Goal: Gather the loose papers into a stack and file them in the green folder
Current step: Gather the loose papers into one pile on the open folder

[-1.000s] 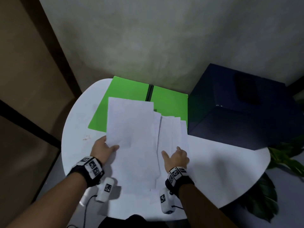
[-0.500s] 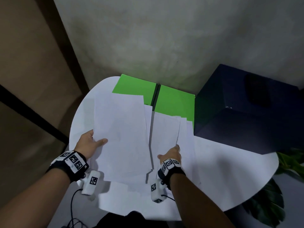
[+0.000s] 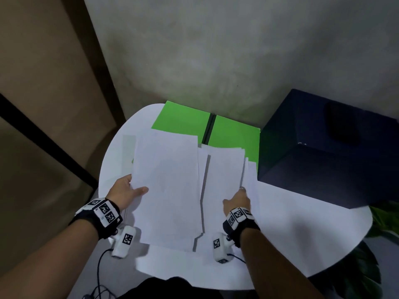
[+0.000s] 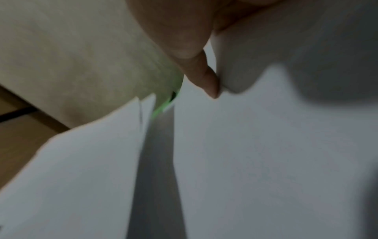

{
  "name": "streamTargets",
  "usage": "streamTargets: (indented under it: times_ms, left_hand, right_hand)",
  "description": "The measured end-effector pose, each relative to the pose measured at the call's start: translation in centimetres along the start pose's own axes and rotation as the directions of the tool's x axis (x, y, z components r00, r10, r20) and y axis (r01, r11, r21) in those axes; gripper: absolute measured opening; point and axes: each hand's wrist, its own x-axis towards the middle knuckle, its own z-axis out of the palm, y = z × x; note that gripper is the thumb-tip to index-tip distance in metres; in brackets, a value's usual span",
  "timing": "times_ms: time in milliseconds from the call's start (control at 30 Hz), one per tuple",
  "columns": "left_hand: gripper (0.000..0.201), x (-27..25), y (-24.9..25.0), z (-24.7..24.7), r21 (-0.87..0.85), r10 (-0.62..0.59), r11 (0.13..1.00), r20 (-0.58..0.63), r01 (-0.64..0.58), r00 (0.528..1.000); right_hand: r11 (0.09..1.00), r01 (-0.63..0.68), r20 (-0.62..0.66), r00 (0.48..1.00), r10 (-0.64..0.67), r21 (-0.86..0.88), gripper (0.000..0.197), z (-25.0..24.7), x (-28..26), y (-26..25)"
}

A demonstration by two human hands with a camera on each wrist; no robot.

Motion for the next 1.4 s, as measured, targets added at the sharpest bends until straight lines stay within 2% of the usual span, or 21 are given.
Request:
streamTargets:
  times_ms: [100, 233, 300, 367, 433, 500, 600, 667, 733, 767, 833, 867, 933, 967, 1033, 1100, 1167, 1233, 1300, 1400]
  left_hand:
    - [0.03, -0.5, -0.1, 1.6, 0.104, 0.009, 0.994, 0.004, -0.01, 1.0]
    - [0.037, -0.2, -1.4, 3.6, 0.201, -0.068, 0.978, 0.016, 0.064, 0.998]
    - [0.041, -0.2, -1.6, 4.8, 0.228, -0.074, 0.971, 0.021, 0.068, 0.997]
    - [0.043, -0.2, -1.5, 5.8, 0.284, -0.034, 0.958, 0.031, 0.024, 0.999]
    - [0.036, -0.2, -1.2, 6.5, 0.321, -0.022, 0.947, 0.069, -0.001, 0.997]
    - [0.025, 0.0, -1.0, 6.6, 0.258, -0.077, 0.965, 0.106, 0.047, 0.991]
    - [0.048, 0.2, -0.4, 6.2, 0.009, -0.224, 0.974, 0.085, 0.224, 0.971]
    - [0.051, 0.7, -0.1, 6.0, -0.105, -0.326, 0.935, 0.116, 0.338, 0.938]
    - [0.045, 0.9, 0.2, 6.4, -0.01, -0.29, 0.956, 0.138, 0.294, 0.947]
    - [0.043, 0.9, 0.1, 6.7, 0.131, -0.218, 0.97, 0.1, 0.205, 0.971]
    - [0.043, 1.0, 0.0, 7.3, 0.371, -0.077, 0.926, 0.021, 0.064, 0.997]
    - [0.042, 1.0, -0.2, 7.5, 0.403, -0.032, 0.915, 0.0, 0.029, 0.999]
    - [0.042, 1.1, -0.3, 7.3, 0.369, -0.012, 0.929, -0.021, 0.019, 1.0]
    - [0.042, 1.2, -0.5, 7.1, 0.36, -0.016, 0.933, -0.024, 0.024, 1.0]
    - [0.043, 1.3, -0.6, 6.7, 0.351, -0.026, 0.936, -0.018, 0.03, 1.0]
    - [0.043, 1.2, -0.6, 6.6, 0.353, -0.034, 0.935, -0.014, 0.037, 0.999]
    - [0.042, 1.2, -0.6, 6.6, 0.363, -0.036, 0.931, -0.019, 0.04, 0.999]
    - [0.042, 1.0, -0.5, 6.6, 0.372, -0.034, 0.927, -0.025, 0.041, 0.999]
    - [0.042, 0.7, -0.4, 6.6, 0.367, -0.042, 0.929, -0.025, 0.048, 0.999]
    - [0.04, 0.5, -0.6, 6.3, 0.348, -0.043, 0.936, -0.029, 0.051, 0.999]
  right_hand:
    - [0.988, 0.141, -0.136, 0.982, -0.132, 0.061, 0.052, -4.7, -0.4, -0.4]
    - [0.89, 0.401, -0.414, 0.863, -0.289, 0.215, 0.039, -13.0, -2.4, -2.7]
    - [0.809, 0.489, -0.464, 0.828, -0.314, 0.326, 0.036, -15.9, -3.0, -3.5]
    - [0.77, 0.506, -0.432, 0.838, -0.332, 0.389, 0.034, -16.3, -2.5, -3.4]
    - [0.798, 0.443, -0.315, 0.889, -0.332, 0.409, 0.037, -14.1, -1.3, -2.5]
    - [0.863, 0.325, -0.149, 0.946, -0.289, 0.388, 0.042, -10.3, 0.4, -0.9]
    - [0.968, 0.197, 0.067, 0.976, -0.209, 0.158, 0.052, -4.8, 1.3, 1.2]
    - [0.981, 0.181, 0.148, 0.971, -0.189, 0.066, 0.056, -2.0, 0.6, 1.4]
    - [0.977, 0.211, 0.219, 0.952, -0.214, 0.036, 0.054, 0.1, -0.5, 0.8]
    - [0.974, 0.226, 0.242, 0.944, -0.225, 0.026, 0.053, 0.8, -0.7, 0.7]
    - [0.984, 0.18, 0.182, 0.967, -0.177, 0.0, 0.057, 1.4, -0.3, 1.0]
    - [0.991, 0.121, 0.099, 0.988, -0.115, -0.06, 0.062, 1.1, 0.2, 1.6]
    - [0.984, -0.035, -0.027, 0.999, 0.03, -0.177, 0.076, 0.1, 0.9, 3.0]
    - [0.977, -0.079, -0.033, 0.997, 0.074, -0.197, 0.081, -0.2, 1.2, 3.6]
    - [0.984, -0.07, 0.004, 0.997, 0.071, -0.165, 0.092, -0.1, 1.5, 4.2]
    - [0.997, -0.035, 0.026, 0.999, 0.037, -0.069, 0.1, 0.4, 1.7, 4.0]
    - [0.997, -0.072, 0.024, 0.997, 0.071, 0.033, 0.103, 0.4, 1.9, 3.5]
    - [0.987, -0.131, 0.034, 0.991, 0.129, 0.097, 0.098, 0.0, 2.1, 2.9]
    - [0.977, -0.177, 0.096, 0.981, 0.166, 0.121, 0.088, -0.4, 2.0, 2.2]
    - [0.965, -0.171, 0.135, 0.98, 0.145, 0.201, 0.078, -1.2, 1.9, 1.9]
